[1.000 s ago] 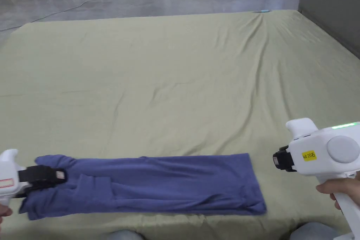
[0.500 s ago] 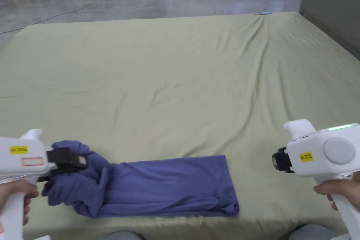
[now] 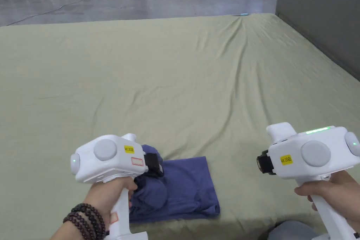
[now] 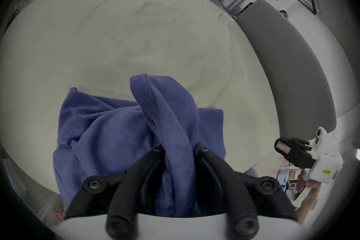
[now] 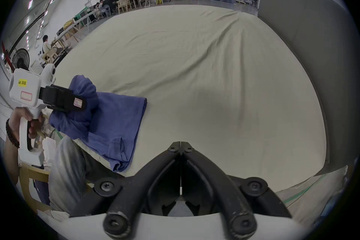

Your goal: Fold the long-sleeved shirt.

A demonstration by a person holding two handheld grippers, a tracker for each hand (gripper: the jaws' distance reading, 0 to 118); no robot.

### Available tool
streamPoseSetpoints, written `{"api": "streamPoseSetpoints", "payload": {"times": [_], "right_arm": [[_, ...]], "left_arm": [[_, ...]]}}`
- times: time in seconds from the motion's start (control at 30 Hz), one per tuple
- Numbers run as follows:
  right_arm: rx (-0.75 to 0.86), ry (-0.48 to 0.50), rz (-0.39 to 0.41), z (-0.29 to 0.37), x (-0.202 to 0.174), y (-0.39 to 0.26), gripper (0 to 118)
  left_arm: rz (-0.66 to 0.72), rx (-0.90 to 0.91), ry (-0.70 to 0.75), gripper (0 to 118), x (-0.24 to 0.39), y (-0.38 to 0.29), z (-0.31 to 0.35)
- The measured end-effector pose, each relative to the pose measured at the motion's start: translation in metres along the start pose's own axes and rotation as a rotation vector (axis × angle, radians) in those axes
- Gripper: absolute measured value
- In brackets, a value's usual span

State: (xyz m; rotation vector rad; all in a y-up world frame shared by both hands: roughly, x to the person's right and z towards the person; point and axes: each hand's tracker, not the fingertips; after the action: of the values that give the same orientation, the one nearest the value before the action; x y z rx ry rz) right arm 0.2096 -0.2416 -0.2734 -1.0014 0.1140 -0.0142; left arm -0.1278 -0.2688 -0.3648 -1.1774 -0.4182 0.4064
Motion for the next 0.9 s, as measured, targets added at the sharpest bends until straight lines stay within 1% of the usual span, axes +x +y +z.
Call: {"api": "streamPoseSetpoints", "payload": {"times": [0.1,0.13,0.17,0.23,0.3,0.33,0.37,0.4,0.43,0.47,0.57,0.6,0.63,0.67,0.7,0.73,0.77,0.8,0.9], "right_arm": [[-0.007,-0.005,0.000,-0.003,0.000,0.000,0],[-0.009,-0.005,0.002,-0.004,0.000,-0.001,0],[-0.010,-0.005,0.002,-0.004,-0.001,-0.001,0],[-0.017,-0.002,0.007,-0.006,-0.002,-0.002,0],[-0.023,-0.001,0.010,-0.008,-0.004,-0.002,0],[-0.025,-0.003,0.013,-0.008,-0.004,-0.003,0],[-0.026,-0.004,0.018,-0.008,-0.005,-0.003,0],[-0.027,-0.003,0.022,-0.007,-0.005,-0.004,0],[-0.025,-0.001,0.023,-0.006,-0.005,-0.004,0],[-0.024,0.003,0.022,-0.006,-0.005,-0.004,0],[-0.023,0.005,0.018,-0.007,-0.004,-0.004,0],[-0.022,0.002,0.019,-0.007,-0.005,-0.004,0],[-0.022,0.001,0.021,-0.008,-0.005,-0.004,0],[-0.023,0.004,0.023,-0.008,-0.006,-0.003,0],[-0.023,0.007,0.022,-0.008,-0.006,-0.003,0],[-0.022,0.010,0.022,-0.007,-0.007,-0.003,0],[-0.022,0.014,0.023,-0.007,-0.008,-0.003,0],[-0.024,0.016,0.025,-0.008,-0.009,-0.003,0],[-0.026,0.015,0.032,-0.010,-0.010,-0.003,0]], "left_arm": [[-0.031,-0.003,-0.019,14,0.014,-0.001,-0.005],[-0.019,0.000,-0.021,14,0.015,-0.001,-0.005],[0.035,0.013,-0.045,14,0.018,0.000,-0.004],[-0.010,-0.003,-0.100,14,0.031,0.001,-0.006],[-0.033,-0.035,-0.037,18,0.037,0.004,-0.017],[-0.034,-0.034,-0.038,31,0.035,0.005,-0.020],[-0.031,-0.027,-0.058,66,0.037,0.004,-0.022],[-0.015,-0.008,-0.089,95,0.035,0.005,-0.020],[-0.003,0.018,-0.105,112,0.033,0.006,-0.015],[0.004,0.057,-0.120,117,0.031,0.007,-0.007],[0.008,0.097,-0.139,116,0.020,0.014,0.019],[0.013,0.099,-0.135,115,0.016,0.016,0.029],[0.019,0.107,-0.123,107,0.012,0.016,0.038],[0.009,0.162,-0.089,69,0.007,0.013,0.047],[-0.034,0.192,-0.050,20,0.005,0.010,0.053],[-0.070,0.194,0.006,0,0.005,0.007,0.054],[-0.086,0.203,0.051,0,0.008,0.001,0.054],[-0.111,0.196,0.065,0,0.009,-0.003,0.053],[-0.158,0.109,0.052,0,0.020,-0.016,0.036]]}}
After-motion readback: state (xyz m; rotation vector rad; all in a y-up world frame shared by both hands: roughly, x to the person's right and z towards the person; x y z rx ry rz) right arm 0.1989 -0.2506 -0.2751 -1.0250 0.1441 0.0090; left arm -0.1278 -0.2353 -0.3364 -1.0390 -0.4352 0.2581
